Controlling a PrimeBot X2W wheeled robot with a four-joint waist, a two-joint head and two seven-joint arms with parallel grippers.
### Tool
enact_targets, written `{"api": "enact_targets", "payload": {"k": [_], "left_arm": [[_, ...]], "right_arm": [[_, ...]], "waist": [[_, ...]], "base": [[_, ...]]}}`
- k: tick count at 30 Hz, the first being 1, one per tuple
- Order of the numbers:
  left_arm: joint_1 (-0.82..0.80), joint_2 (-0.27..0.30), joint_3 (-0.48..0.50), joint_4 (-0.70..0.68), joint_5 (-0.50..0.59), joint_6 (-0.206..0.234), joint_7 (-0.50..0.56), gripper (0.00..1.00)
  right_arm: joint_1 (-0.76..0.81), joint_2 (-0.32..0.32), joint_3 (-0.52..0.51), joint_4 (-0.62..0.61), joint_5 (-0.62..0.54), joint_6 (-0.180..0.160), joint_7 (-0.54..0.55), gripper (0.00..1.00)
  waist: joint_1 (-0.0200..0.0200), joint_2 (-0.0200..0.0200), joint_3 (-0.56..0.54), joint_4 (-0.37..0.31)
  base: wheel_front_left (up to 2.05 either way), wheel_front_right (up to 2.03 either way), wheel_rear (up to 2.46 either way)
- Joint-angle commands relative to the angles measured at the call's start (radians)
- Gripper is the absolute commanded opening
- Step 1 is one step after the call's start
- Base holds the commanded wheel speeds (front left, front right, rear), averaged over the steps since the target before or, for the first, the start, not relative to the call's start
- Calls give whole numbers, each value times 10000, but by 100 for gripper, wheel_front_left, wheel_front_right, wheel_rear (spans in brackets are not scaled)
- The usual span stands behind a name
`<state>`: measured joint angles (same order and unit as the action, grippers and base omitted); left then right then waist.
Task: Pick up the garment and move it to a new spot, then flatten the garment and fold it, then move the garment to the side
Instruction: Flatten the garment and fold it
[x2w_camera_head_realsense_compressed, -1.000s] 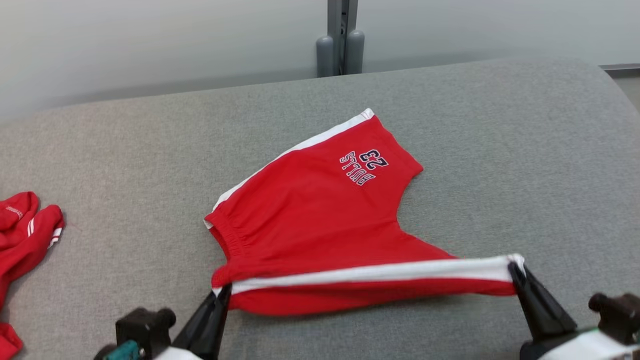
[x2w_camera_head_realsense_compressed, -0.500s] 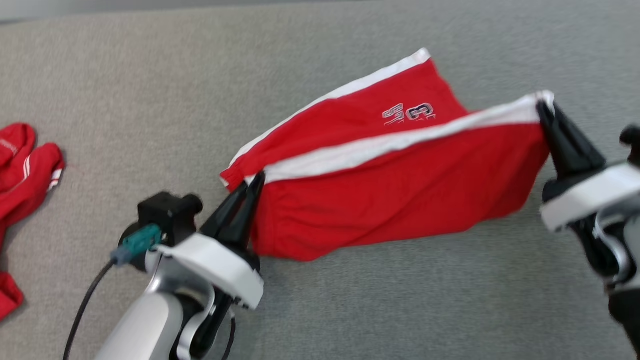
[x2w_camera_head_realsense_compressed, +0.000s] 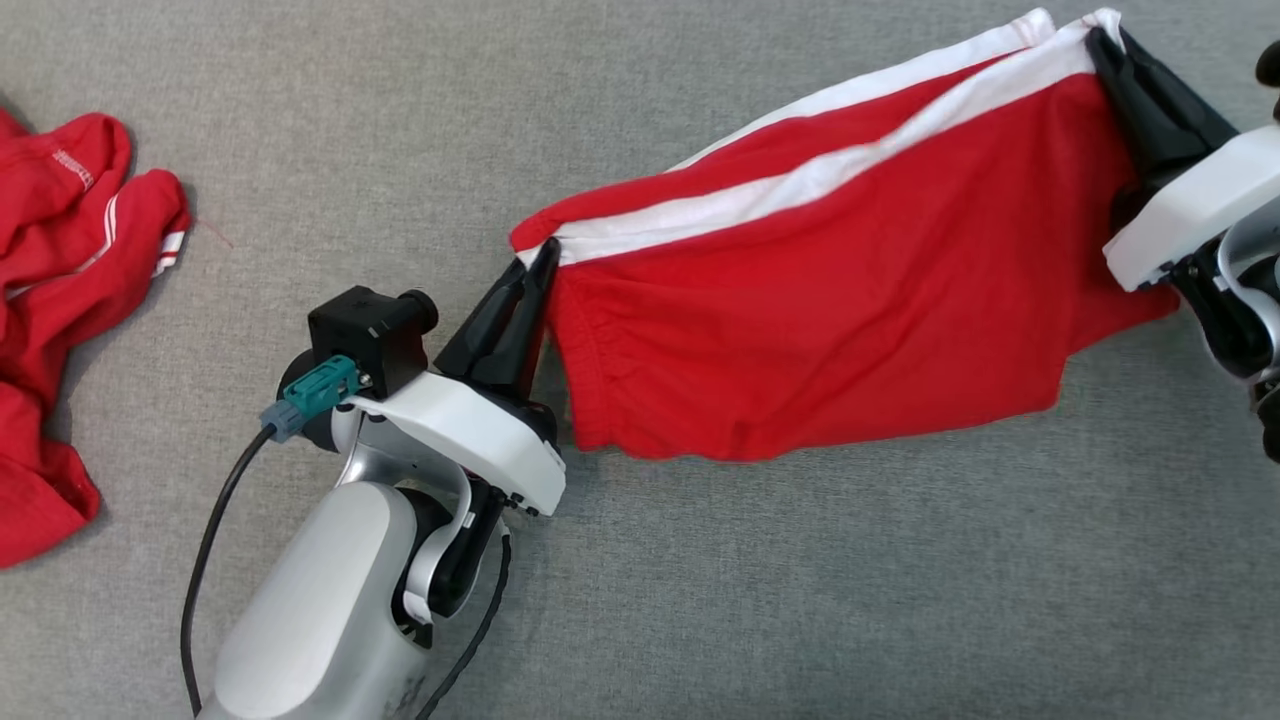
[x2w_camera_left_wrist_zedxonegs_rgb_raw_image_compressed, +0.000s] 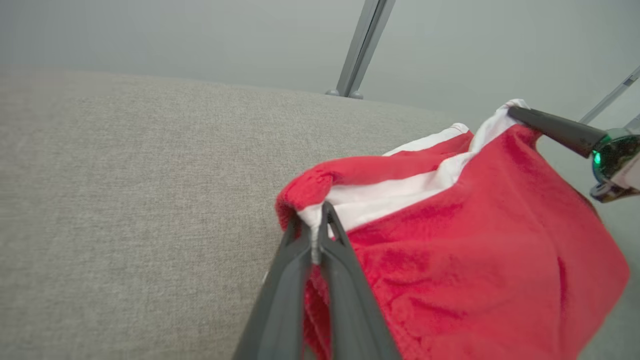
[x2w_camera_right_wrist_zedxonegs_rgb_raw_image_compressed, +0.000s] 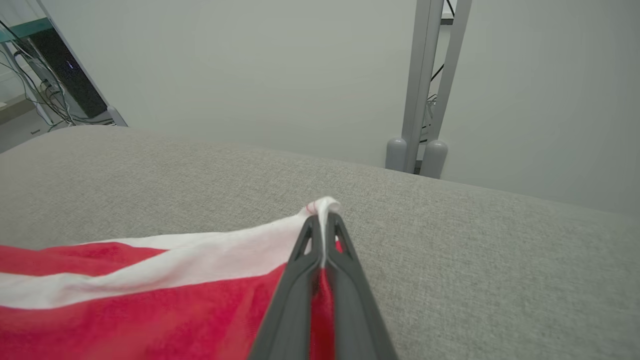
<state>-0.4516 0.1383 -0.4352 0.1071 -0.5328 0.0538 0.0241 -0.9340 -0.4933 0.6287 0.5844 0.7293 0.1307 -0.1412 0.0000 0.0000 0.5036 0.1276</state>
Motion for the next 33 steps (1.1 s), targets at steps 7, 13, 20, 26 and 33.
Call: {"api": "enact_targets", "payload": {"k": [7, 13, 20, 26, 33], "left_arm": [[-256, -152, 46, 576, -228, -164, -403, 1], [-214, -127, -48, 841, -187, -206, -597, 100], [335, 41, 20, 914, 105, 121, -1132, 100], [1059, 256, 415, 789, 469, 800, -2184, 100], [1743, 235, 1278, 287, 787, 1202, -2873, 100]], "right_arm": [[-1130, -207, 1408, 1108, 1076, 2, -663, 0], [-1541, -146, 2176, 1433, 1635, 2, -1043, 100], [-1305, -44, 2167, 1377, 1541, 2, -1254, 100], [72, 321, 370, 245, -76, 2, -1247, 100], [2481, 1307, -1941, -1546, -2095, 2, -1249, 100]], "waist": [[0, 0, 338, 242], [0, 0, 306, 195], [0, 0, -158, -14], [0, 0, -825, -409], [0, 0, -1508, -915]], "base": [[0, 0, 0], [0, 0, 0], [0, 0, 0], [0, 0, 0], [0, 0, 0]]}}
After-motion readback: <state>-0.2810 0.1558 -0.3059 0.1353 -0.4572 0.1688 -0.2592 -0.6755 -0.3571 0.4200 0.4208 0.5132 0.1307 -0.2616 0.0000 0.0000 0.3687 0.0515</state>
